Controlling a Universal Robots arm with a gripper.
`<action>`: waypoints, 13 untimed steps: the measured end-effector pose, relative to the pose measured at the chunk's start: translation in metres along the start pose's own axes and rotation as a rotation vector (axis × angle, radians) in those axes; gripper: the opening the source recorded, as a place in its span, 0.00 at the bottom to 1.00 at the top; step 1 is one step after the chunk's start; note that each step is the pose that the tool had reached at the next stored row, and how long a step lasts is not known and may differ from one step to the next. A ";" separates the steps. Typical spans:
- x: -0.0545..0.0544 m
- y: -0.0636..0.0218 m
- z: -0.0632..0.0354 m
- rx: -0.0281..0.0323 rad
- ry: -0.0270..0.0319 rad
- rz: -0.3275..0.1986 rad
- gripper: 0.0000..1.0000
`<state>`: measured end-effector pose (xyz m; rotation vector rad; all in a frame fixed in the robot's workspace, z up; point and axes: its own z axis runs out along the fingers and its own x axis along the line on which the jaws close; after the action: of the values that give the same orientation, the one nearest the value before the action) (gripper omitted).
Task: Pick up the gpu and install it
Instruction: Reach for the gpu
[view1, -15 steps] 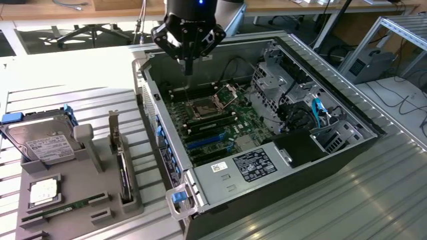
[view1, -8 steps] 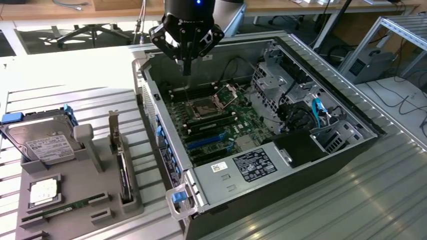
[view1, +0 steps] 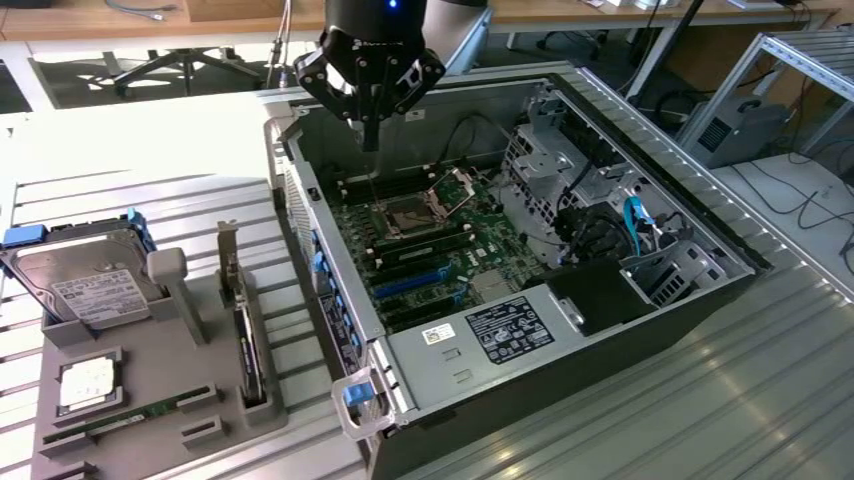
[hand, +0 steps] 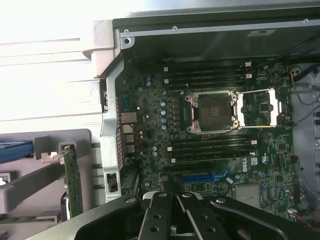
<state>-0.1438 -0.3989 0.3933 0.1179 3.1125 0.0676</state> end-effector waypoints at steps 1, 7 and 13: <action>0.000 0.0000 0.0000 0.0000 0.0000 0.000 0.11; 0.002 -0.0001 0.0000 -0.0001 0.0000 0.000 0.11; 0.004 -0.0003 -0.0001 0.0000 0.0000 0.000 0.11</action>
<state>-0.1478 -0.3989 0.3933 0.1180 3.1124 0.0675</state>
